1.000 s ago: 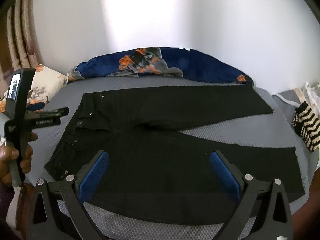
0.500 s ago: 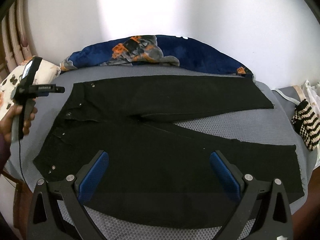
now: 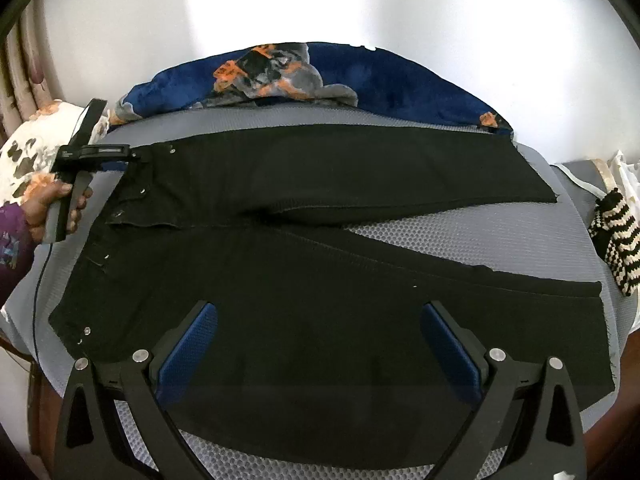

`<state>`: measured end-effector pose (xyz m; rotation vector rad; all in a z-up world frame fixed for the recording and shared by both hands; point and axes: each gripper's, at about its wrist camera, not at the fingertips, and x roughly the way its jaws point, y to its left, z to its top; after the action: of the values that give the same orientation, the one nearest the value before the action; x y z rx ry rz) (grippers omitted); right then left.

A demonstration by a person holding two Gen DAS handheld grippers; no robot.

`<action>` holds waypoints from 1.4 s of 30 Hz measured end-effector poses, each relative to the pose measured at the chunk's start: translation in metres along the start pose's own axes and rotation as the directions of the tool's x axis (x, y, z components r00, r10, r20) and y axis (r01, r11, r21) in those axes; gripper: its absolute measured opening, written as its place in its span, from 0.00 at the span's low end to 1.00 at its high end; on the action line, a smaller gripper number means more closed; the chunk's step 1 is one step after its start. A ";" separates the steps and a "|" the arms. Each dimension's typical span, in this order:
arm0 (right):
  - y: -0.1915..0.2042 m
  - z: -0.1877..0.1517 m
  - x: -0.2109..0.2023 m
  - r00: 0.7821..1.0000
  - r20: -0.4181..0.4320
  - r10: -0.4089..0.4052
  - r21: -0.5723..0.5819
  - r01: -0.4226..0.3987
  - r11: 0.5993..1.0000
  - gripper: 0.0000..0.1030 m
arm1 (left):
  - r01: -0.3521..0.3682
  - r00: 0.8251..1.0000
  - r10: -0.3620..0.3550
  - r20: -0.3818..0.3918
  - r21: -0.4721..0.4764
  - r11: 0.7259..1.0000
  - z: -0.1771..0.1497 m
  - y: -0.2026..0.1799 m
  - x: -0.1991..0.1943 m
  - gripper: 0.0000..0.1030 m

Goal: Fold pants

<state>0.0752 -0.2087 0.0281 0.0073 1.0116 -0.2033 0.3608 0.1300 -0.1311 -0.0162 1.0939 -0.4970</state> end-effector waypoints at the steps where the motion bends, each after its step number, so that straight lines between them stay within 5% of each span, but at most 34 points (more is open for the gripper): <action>1: 0.001 0.001 0.001 1.000 -0.003 -0.001 0.000 0.001 1.000 0.98 | -0.009 1.000 0.009 -0.008 0.019 1.000 0.002 -0.003 0.003 0.84; 3: 0.000 0.002 0.005 1.000 -0.009 0.005 0.010 -0.005 1.000 0.98 | -0.019 1.000 0.019 -0.008 0.030 0.999 0.007 -0.010 0.006 0.73; 4: -0.001 0.002 0.007 1.000 -0.014 0.009 0.017 -0.009 1.000 0.98 | -0.010 1.000 0.011 -0.009 0.037 0.999 0.009 -0.014 0.006 0.48; 5: -0.002 0.003 0.009 1.000 -0.020 0.017 0.026 -0.017 1.000 0.98 | 0.003 1.000 -0.003 -0.011 0.024 1.000 0.011 -0.015 0.005 0.38; 10: -0.023 0.016 0.026 0.982 -0.057 0.178 0.163 -0.166 0.972 0.98 | 0.050 0.998 -0.049 0.051 -0.025 0.998 0.004 -0.016 -0.019 0.18; 14: -0.059 0.049 0.042 0.932 -0.013 0.363 0.377 -0.332 0.865 0.92 | 0.061 0.979 -0.060 0.192 0.002 0.998 -0.018 -0.050 -0.077 0.17; 18: -0.080 0.096 0.069 0.844 0.033 0.536 0.494 -0.480 0.725 0.79 | 0.091 0.952 -0.108 0.286 0.072 0.993 -0.058 -0.092 -0.135 0.17; 22: -0.088 0.127 0.105 0.787 0.033 0.616 0.577 -0.518 0.631 0.54 | 0.135 0.942 -0.150 0.300 0.068 0.988 -0.103 -0.115 -0.163 0.17; 26: -0.105 0.141 0.149 0.740 0.043 0.672 0.700 -0.502 0.508 0.51 | 0.165 0.941 -0.166 0.295 0.027 0.986 -0.130 -0.125 -0.173 0.17; 31: -0.115 0.140 0.180 0.778 0.002 0.629 0.751 -0.416 0.512 0.37 | 0.192 0.939 -0.177 0.296 -0.021 0.981 -0.144 -0.129 -0.183 0.17; 36: -0.128 0.129 0.213 0.775 -0.016 0.631 0.812 -0.358 0.460 0.32 | 0.197 0.941 -0.179 0.286 -0.033 0.980 -0.149 -0.131 -0.187 0.17; 37: -0.128 0.128 0.213 0.780 -0.012 0.625 0.807 -0.361 0.467 0.11 | 0.196 0.942 -0.179 0.284 -0.034 0.980 -0.148 -0.131 -0.187 0.17; 38: -0.128 0.128 0.210 0.790 -0.015 0.613 0.791 -0.365 0.490 0.04 | 0.195 0.943 -0.177 0.282 -0.035 0.980 -0.149 -0.131 -0.187 0.17; 39: -0.125 0.128 0.205 0.803 -0.018 0.595 0.771 -0.368 0.520 0.05 | 0.191 0.944 -0.173 0.280 -0.039 0.981 -0.149 -0.131 -0.187 0.17; 42: -0.126 0.122 0.191 0.815 0.020 0.579 0.753 -0.393 0.528 0.04 | 0.185 0.948 -0.163 0.272 -0.058 0.981 -0.146 -0.129 -0.185 0.17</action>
<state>0.2536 -0.3762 -0.0567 1.0933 1.0625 -0.0694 0.1206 0.1214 -0.0110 -0.2482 0.8511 -0.5893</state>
